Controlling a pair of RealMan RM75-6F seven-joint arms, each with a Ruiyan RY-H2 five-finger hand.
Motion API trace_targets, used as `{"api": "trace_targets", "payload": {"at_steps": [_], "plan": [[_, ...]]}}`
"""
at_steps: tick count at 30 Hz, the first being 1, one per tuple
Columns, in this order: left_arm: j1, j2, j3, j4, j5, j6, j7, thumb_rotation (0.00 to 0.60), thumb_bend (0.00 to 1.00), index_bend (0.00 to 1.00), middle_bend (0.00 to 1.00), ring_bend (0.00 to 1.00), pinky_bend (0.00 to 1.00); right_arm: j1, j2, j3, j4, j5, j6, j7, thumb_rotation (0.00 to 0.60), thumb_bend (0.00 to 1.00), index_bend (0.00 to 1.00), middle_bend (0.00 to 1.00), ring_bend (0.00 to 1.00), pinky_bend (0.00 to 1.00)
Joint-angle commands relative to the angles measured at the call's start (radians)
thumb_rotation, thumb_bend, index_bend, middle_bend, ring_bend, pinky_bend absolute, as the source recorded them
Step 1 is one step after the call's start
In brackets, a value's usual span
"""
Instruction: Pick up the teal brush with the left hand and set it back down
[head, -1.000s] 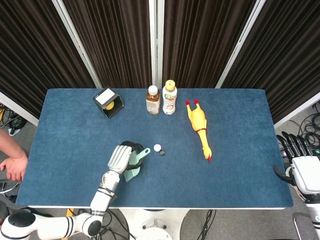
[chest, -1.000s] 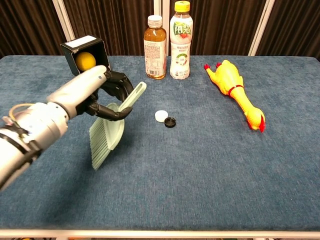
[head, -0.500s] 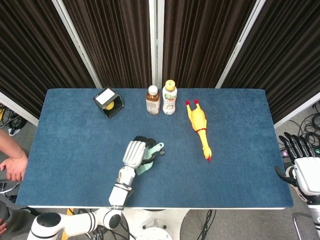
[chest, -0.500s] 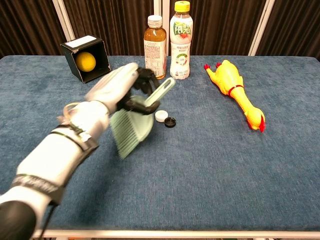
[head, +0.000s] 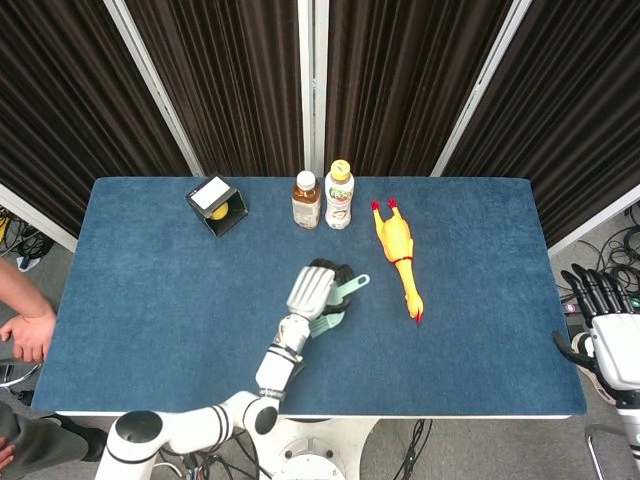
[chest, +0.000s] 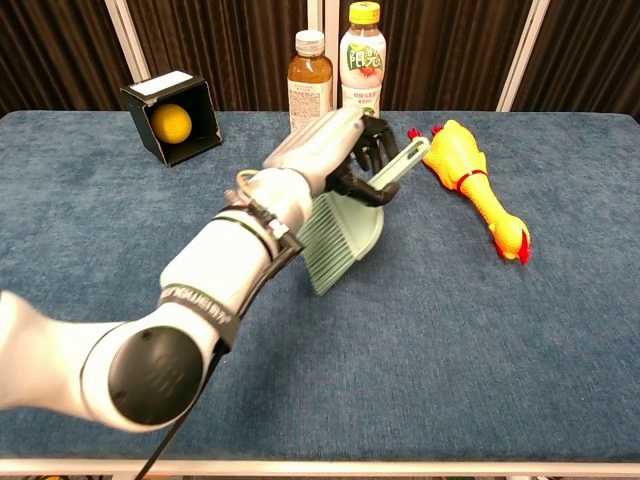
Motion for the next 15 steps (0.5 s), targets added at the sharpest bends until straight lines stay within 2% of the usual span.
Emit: {"api": "trace_targets", "payload": {"at_steps": [1, 3, 6, 9, 13, 15], "plan": [[-0.036, -0.002, -0.023, 0.0, -0.018, -0.004, 0.001, 0.6, 0.45, 0.5, 0.56, 0.38, 0.29, 0.001, 0.0, 0.001, -0.002, 0.001, -0.001, 0.0, 0.6, 0.22, 0.0, 0.04, 0.0, 0.0], [-0.043, 0.004, -0.032, -0.004, -0.013, 0.004, 0.005, 0.6, 0.45, 0.5, 0.56, 0.38, 0.29, 0.0, 0.0, 0.002, -0.002, 0.0, 0.003, 0.003, 0.6, 0.22, 0.0, 0.04, 0.0, 0.0], [-0.017, 0.064, -0.02, -0.062, 0.005, 0.015, -0.001, 0.6, 0.45, 0.5, 0.56, 0.38, 0.29, -0.002, 0.001, 0.002, 0.003, 0.0, 0.008, 0.009, 0.6, 0.22, 0.0, 0.04, 0.0, 0.0], [0.037, 0.197, 0.032, -0.175, 0.031, -0.003, 0.035, 0.6, 0.45, 0.5, 0.56, 0.38, 0.29, 0.001, 0.0, 0.003, 0.008, 0.001, 0.004, 0.015, 0.6, 0.22, 0.0, 0.04, 0.0, 0.0], [0.12, 0.43, 0.113, -0.367, 0.021, -0.052, 0.168, 0.6, 0.45, 0.49, 0.55, 0.38, 0.28, 0.01, -0.008, 0.003, 0.011, -0.012, 0.0, 0.019, 0.6, 0.22, 0.0, 0.04, 0.0, 0.0], [0.145, 0.517, 0.145, -0.429, 0.006, -0.079, 0.216, 0.6, 0.45, 0.49, 0.55, 0.38, 0.28, 0.013, -0.013, 0.001, 0.013, -0.018, -0.002, 0.021, 0.6, 0.22, 0.0, 0.04, 0.0, 0.0]]}}
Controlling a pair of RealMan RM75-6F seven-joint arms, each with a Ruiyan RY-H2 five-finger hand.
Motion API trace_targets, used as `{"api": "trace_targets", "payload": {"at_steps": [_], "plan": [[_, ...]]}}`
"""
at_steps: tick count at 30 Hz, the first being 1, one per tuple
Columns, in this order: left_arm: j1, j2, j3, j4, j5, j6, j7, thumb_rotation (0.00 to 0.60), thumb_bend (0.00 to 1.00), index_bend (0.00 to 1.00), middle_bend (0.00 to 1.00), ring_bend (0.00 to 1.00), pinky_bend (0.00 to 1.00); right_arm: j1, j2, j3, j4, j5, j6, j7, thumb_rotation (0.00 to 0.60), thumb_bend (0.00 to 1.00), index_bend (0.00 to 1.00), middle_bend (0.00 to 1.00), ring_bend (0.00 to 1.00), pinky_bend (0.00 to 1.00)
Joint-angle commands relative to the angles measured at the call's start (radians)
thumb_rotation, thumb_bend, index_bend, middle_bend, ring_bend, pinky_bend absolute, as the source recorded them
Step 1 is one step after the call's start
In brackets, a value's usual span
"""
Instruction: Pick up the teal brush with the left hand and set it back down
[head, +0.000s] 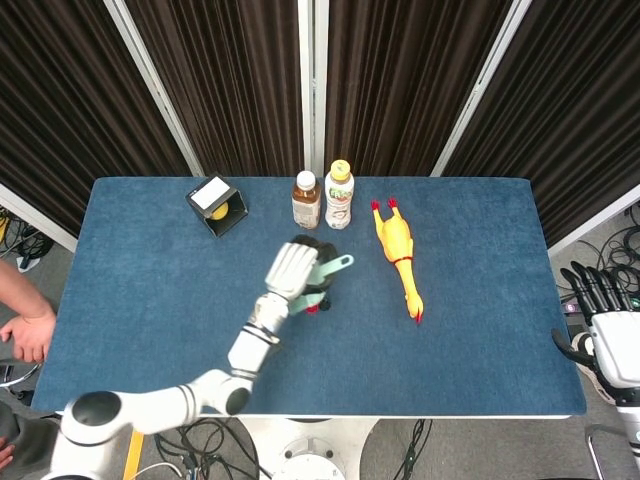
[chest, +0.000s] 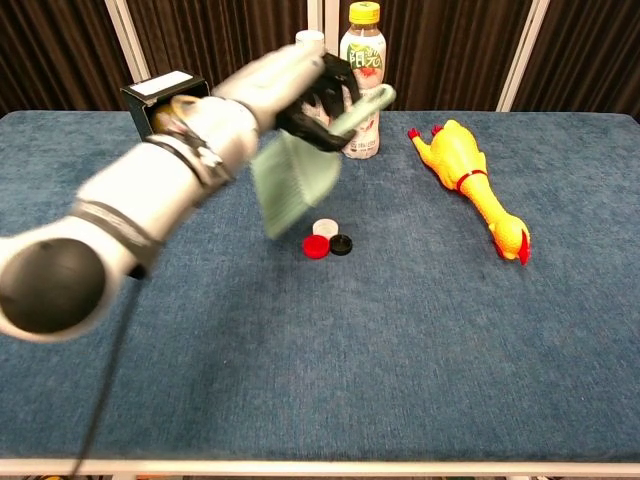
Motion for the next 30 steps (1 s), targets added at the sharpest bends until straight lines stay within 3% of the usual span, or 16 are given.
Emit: {"api": "trace_targets", "payload": {"at_steps": [1, 6, 10, 15, 20, 25, 30], "plan": [[0.101, 0.261, 0.112, -0.203, -0.018, -0.067, 0.163, 0.6, 0.45, 0.49, 0.55, 0.38, 0.28, 0.004, -0.007, -0.003, 0.002, -0.007, -0.003, 0.005, 0.6, 0.22, 0.0, 0.04, 0.0, 0.0], [0.119, 0.374, 0.196, -0.25, -0.021, -0.135, 0.231, 0.6, 0.45, 0.48, 0.54, 0.38, 0.25, 0.002, -0.014, -0.008, 0.004, -0.016, 0.004, 0.008, 0.6, 0.22, 0.0, 0.04, 0.0, 0.0], [0.115, 0.391, 0.247, -0.267, -0.061, -0.184, 0.297, 0.6, 0.42, 0.45, 0.53, 0.38, 0.24, -0.003, -0.014, -0.012, 0.002, -0.024, 0.015, 0.004, 0.6, 0.22, 0.0, 0.04, 0.0, 0.0], [0.107, 0.359, 0.266, -0.253, -0.106, -0.189, 0.351, 0.6, 0.25, 0.31, 0.45, 0.32, 0.23, -0.012, -0.009, -0.015, -0.002, -0.025, 0.029, 0.002, 0.6, 0.22, 0.0, 0.04, 0.0, 0.0], [0.119, 0.335, 0.245, -0.259, -0.12, -0.121, 0.349, 0.6, 0.12, 0.16, 0.27, 0.19, 0.23, -0.02, -0.004, -0.016, -0.003, -0.019, 0.035, 0.004, 0.6, 0.22, 0.0, 0.04, 0.0, 0.0], [0.195, 0.401, 0.216, -0.326, -0.052, 0.024, 0.212, 0.6, 0.11, 0.16, 0.23, 0.17, 0.22, -0.023, 0.007, -0.018, 0.005, -0.008, 0.027, 0.012, 0.6, 0.22, 0.0, 0.04, 0.0, 0.0], [0.335, 0.534, 0.221, -0.376, -0.003, 0.206, 0.077, 0.6, 0.12, 0.16, 0.24, 0.17, 0.22, -0.019, 0.044, -0.034, -0.003, 0.016, -0.03, 0.032, 0.6, 0.22, 0.0, 0.04, 0.0, 0.0]]}}
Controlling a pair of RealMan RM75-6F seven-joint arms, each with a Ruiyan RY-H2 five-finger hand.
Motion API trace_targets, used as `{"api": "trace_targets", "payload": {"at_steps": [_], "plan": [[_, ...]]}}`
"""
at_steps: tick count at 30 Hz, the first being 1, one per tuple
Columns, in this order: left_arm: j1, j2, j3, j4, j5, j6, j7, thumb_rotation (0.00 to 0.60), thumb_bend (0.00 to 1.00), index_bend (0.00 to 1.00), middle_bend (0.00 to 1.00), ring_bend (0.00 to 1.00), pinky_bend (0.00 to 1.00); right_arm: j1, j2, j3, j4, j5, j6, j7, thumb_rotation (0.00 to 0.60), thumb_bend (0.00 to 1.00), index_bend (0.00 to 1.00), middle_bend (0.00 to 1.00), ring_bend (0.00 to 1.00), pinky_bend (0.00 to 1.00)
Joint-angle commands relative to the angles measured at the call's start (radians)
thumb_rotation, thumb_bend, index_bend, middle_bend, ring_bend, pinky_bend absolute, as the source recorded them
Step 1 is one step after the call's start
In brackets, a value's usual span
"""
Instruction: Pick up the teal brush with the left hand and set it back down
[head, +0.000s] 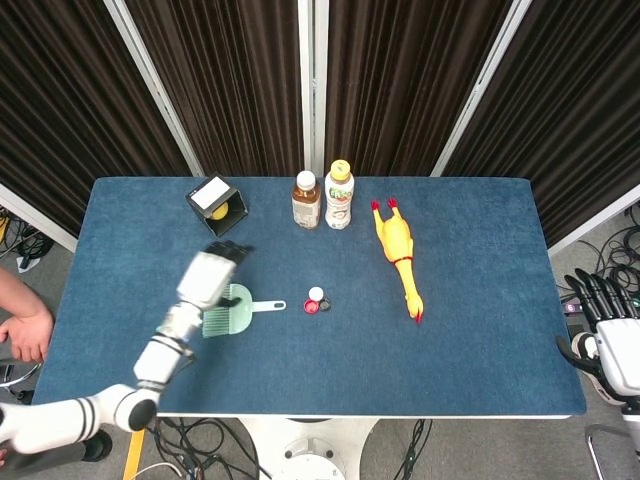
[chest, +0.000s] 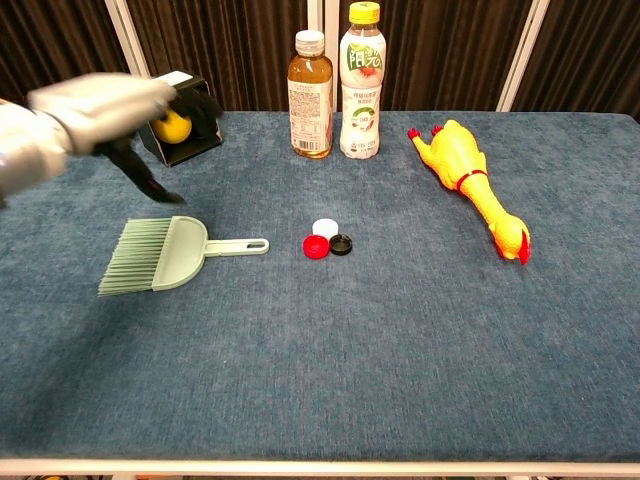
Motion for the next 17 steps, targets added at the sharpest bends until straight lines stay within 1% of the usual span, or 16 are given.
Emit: {"api": "trace_targets", "payload": {"at_steps": [1, 3, 4, 8, 12, 17], "plan": [[0.148, 0.137, 0.007, -0.051, 0.053, 0.171, -0.126, 0.6, 0.11, 0.16, 0.24, 0.17, 0.22, 0.005, 0.025, -0.014, -0.006, 0.01, -0.038, 0.017, 0.6, 0.22, 0.0, 0.03, 0.0, 0.0], [0.21, 0.189, 0.032, -0.055, 0.053, 0.225, -0.14, 0.6, 0.12, 0.16, 0.25, 0.17, 0.21, 0.007, 0.024, -0.021, 0.0, 0.003, -0.047, 0.027, 0.6, 0.22, 0.0, 0.03, 0.0, 0.0], [0.252, 0.218, 0.053, -0.055, 0.055, 0.262, -0.14, 0.6, 0.11, 0.16, 0.25, 0.17, 0.21, 0.007, 0.019, -0.026, 0.007, -0.008, -0.047, 0.038, 0.6, 0.22, 0.0, 0.03, 0.0, 0.0], [0.379, 0.281, 0.112, -0.06, 0.056, 0.368, -0.149, 0.6, 0.12, 0.16, 0.25, 0.17, 0.19, 0.008, -0.015, -0.037, 0.031, -0.042, -0.034, 0.072, 0.6, 0.22, 0.0, 0.03, 0.0, 0.0], [0.495, 0.296, 0.163, -0.081, 0.072, 0.471, -0.17, 0.6, 0.12, 0.16, 0.25, 0.17, 0.19, 0.006, -0.046, -0.037, 0.028, -0.067, -0.007, 0.044, 0.6, 0.22, 0.0, 0.03, 0.0, 0.0], [0.574, 0.278, 0.201, -0.093, 0.113, 0.537, -0.164, 0.6, 0.11, 0.16, 0.25, 0.17, 0.19, 0.009, -0.063, -0.039, 0.018, -0.073, -0.008, 0.011, 0.6, 0.22, 0.0, 0.04, 0.0, 0.0]]}}
